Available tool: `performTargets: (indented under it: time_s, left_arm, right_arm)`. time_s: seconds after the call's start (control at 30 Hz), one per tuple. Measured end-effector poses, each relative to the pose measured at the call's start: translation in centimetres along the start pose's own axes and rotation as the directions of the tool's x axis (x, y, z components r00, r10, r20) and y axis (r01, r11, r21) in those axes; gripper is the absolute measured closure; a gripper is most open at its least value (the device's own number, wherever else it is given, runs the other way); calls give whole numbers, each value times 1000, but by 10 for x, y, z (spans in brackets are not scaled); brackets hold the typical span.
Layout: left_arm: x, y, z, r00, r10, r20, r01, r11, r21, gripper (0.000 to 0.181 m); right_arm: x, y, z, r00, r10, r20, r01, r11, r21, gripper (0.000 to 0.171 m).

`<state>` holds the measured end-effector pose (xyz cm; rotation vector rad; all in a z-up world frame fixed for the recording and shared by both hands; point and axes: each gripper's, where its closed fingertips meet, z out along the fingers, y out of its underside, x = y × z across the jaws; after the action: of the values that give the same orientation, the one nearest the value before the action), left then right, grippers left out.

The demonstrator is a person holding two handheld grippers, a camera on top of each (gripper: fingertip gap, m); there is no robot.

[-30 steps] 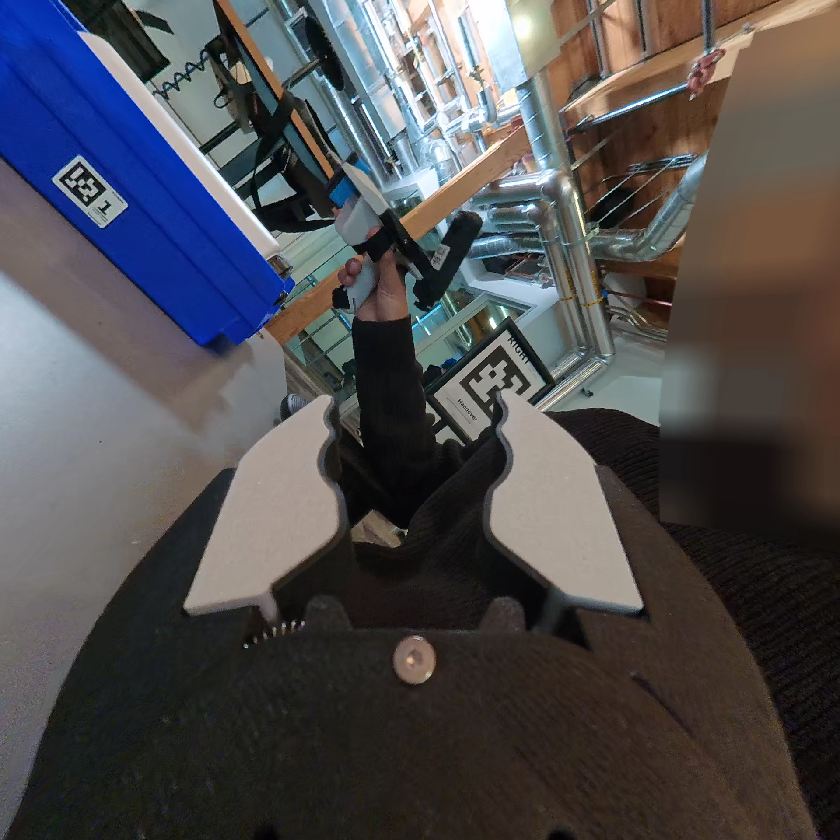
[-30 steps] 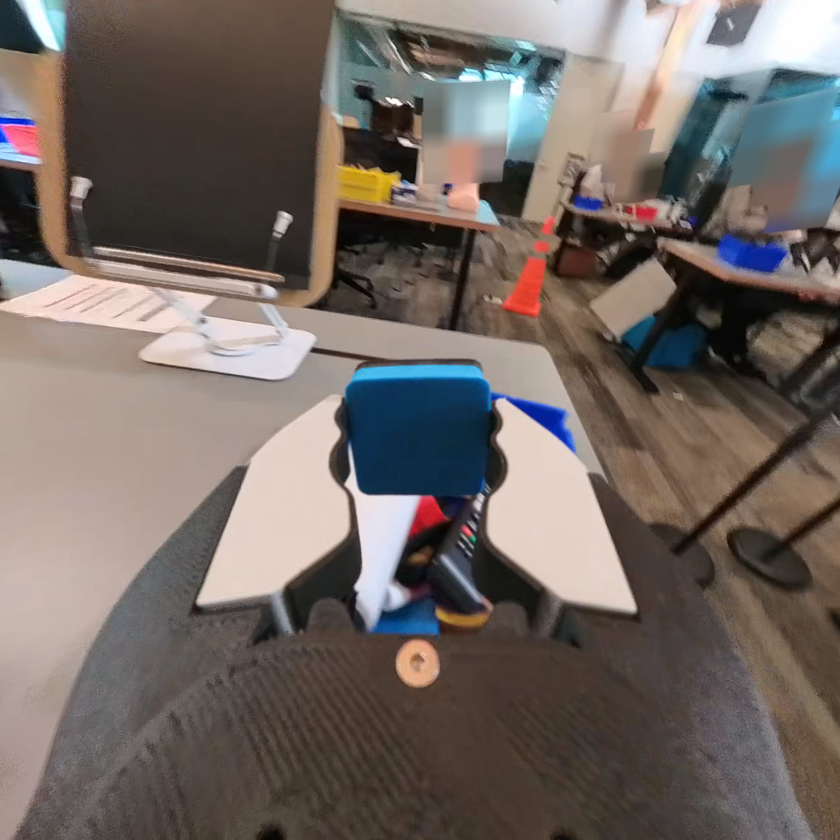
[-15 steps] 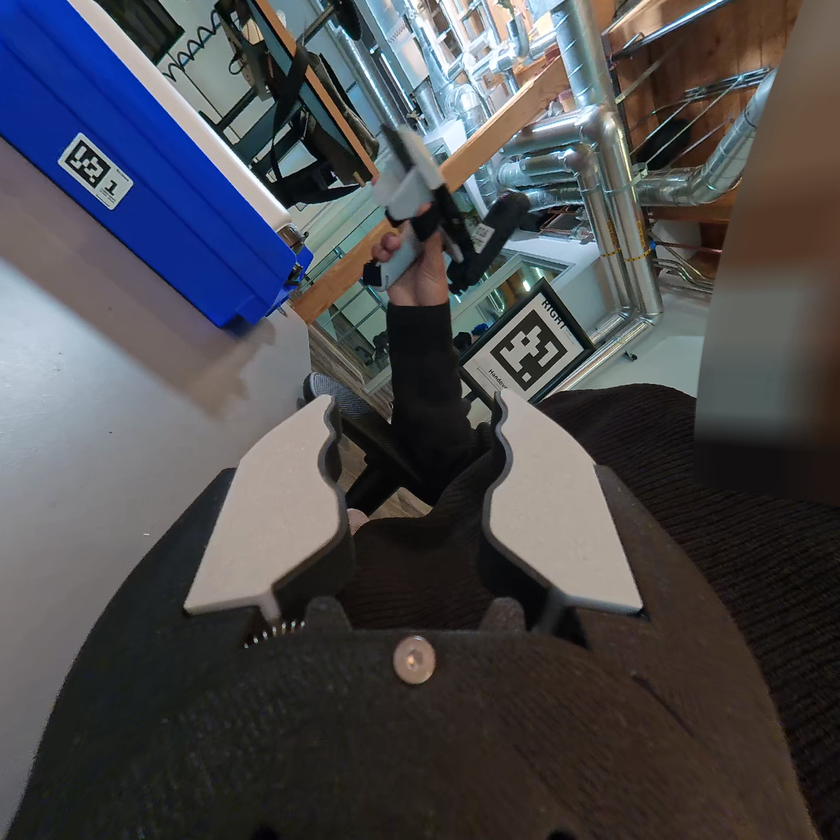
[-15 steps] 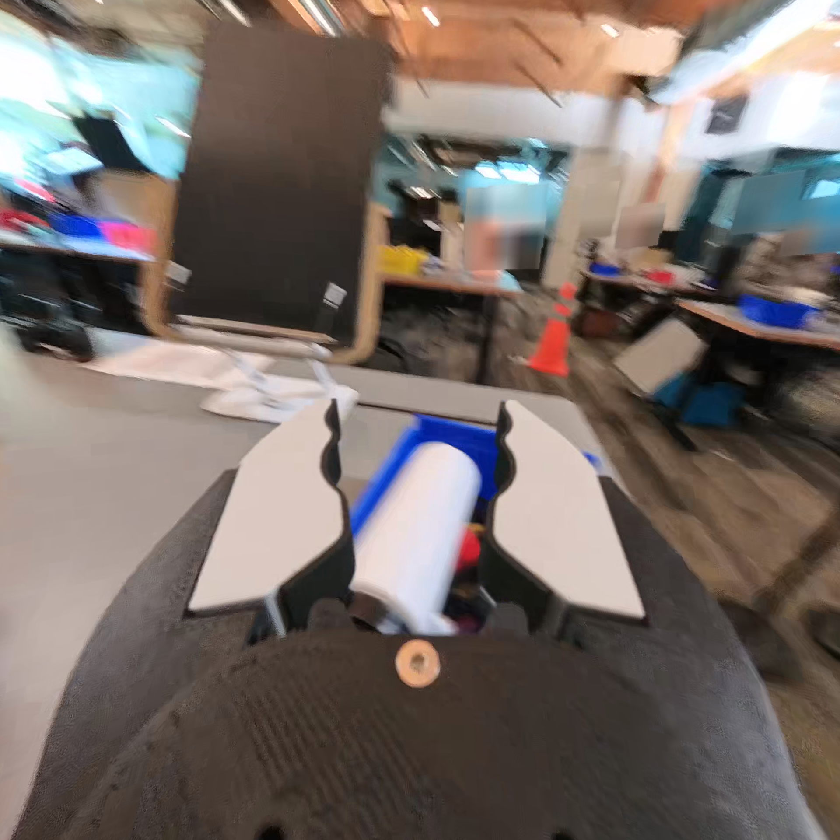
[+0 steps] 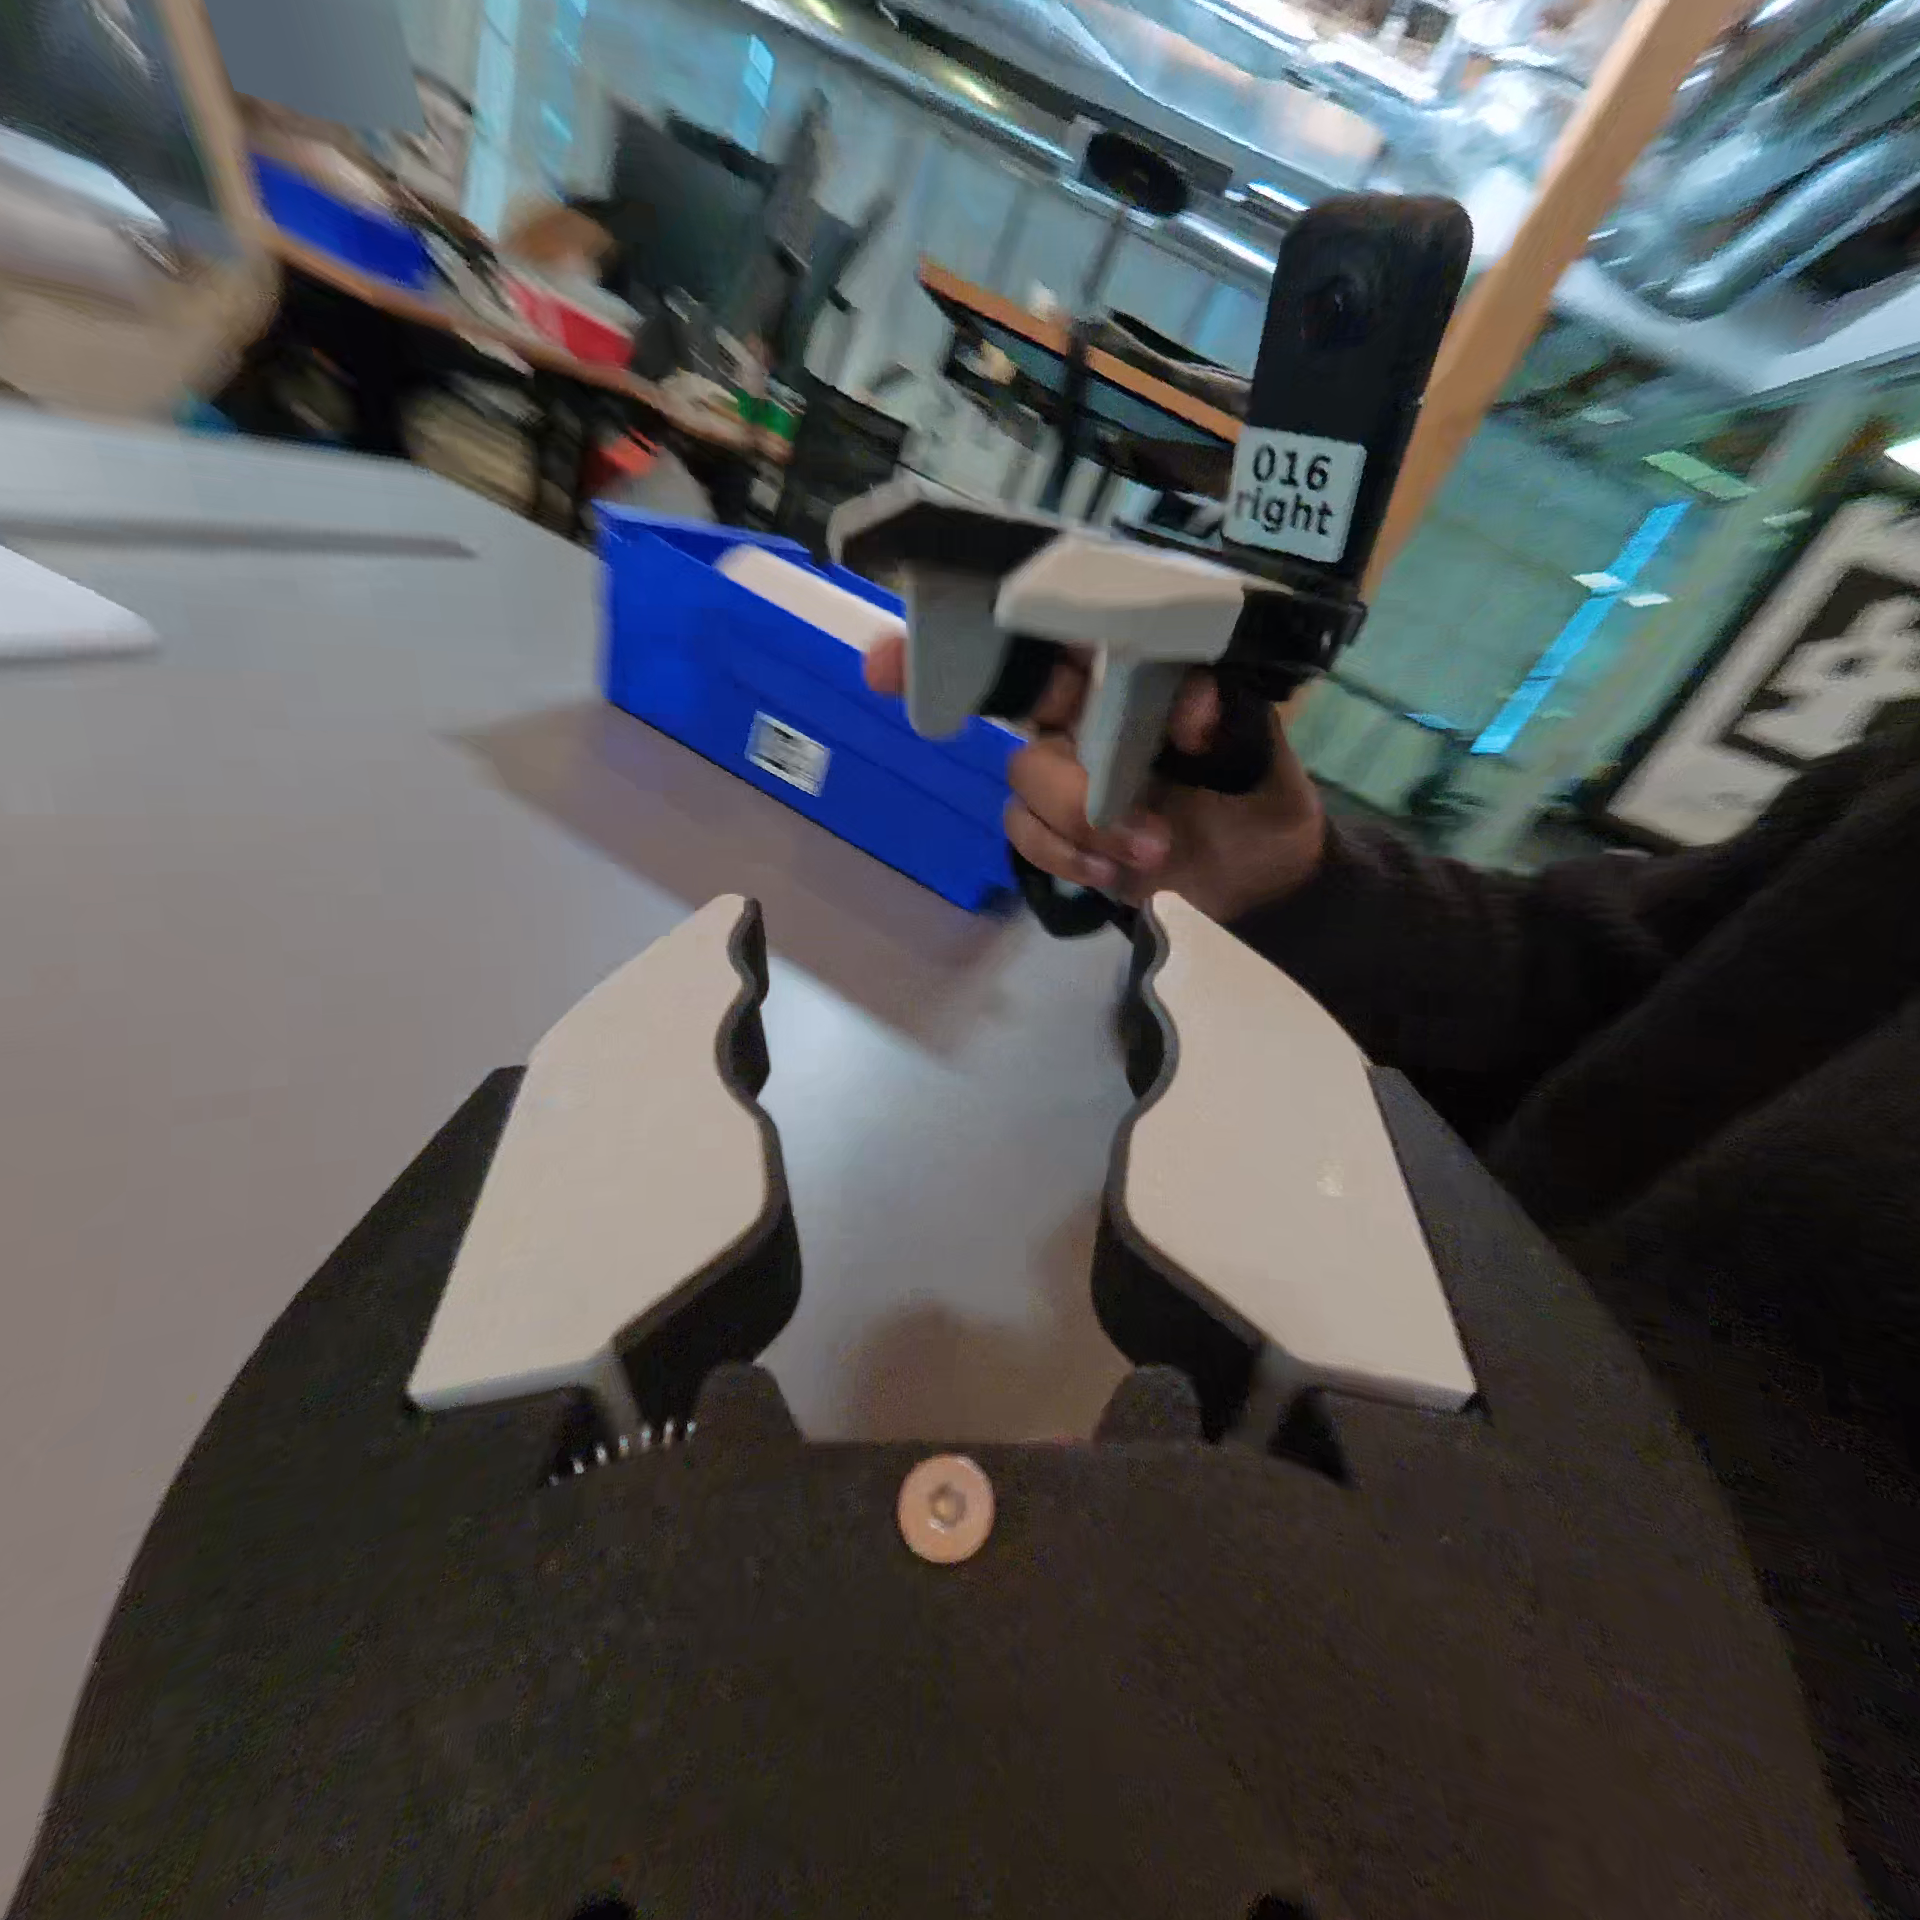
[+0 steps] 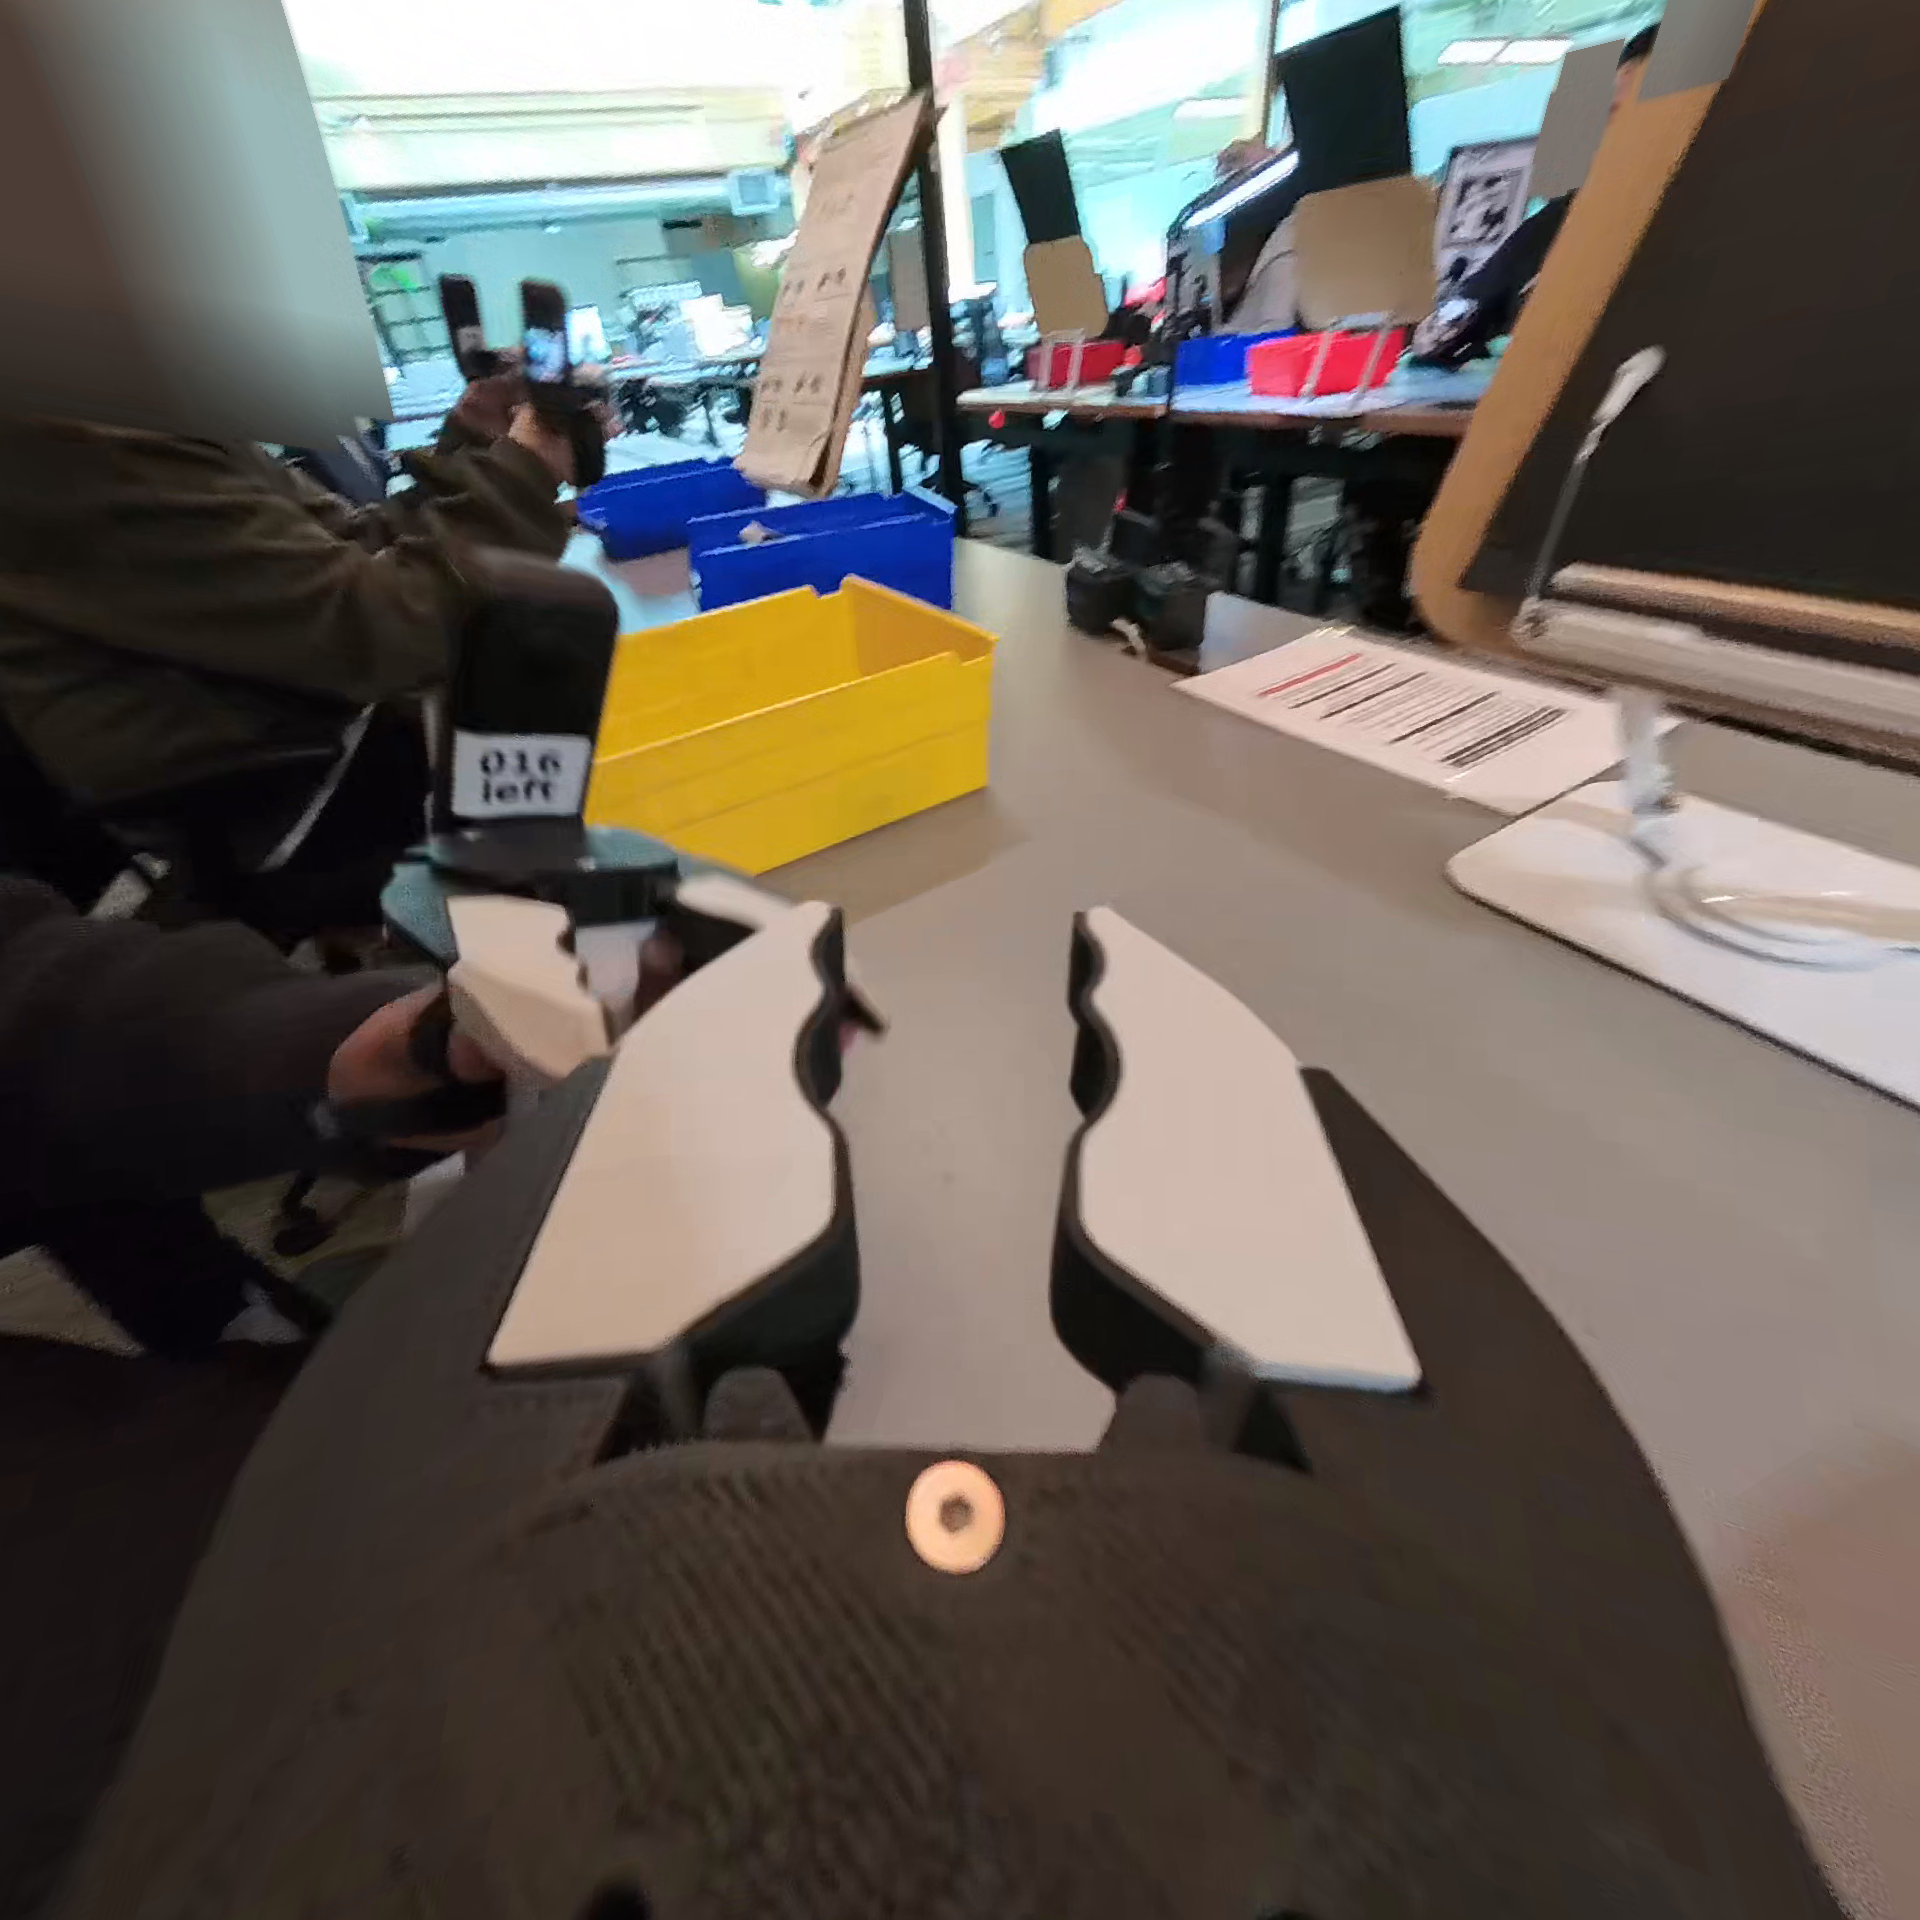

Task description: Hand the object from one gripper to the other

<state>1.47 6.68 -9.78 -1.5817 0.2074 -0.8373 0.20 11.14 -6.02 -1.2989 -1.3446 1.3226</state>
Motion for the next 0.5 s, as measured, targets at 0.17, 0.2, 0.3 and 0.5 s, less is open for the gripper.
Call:
performTargets:
  time_s: [0.17,0.2,0.3,0.5]
  left_arm:
    - [-35,-2,-20,957,216,192,-213,976,-37,106]
    - [-38,1,-19,961,209,180,-203,978,-48,106]
    - [-47,-1,-14,968,151,202,-153,988,-5,65]
    - [-40,10,-1,952,251,176,-237,967,-93,38]
  right_arm:
    - [3,66,4,998,-58,24,61,987,-147,144]
    - [5,78,5,994,-111,19,112,975,-190,145]
    - [11,90,12,958,-285,10,278,927,-252,145]
    - [5,100,15,980,-189,65,199,947,-250,145]
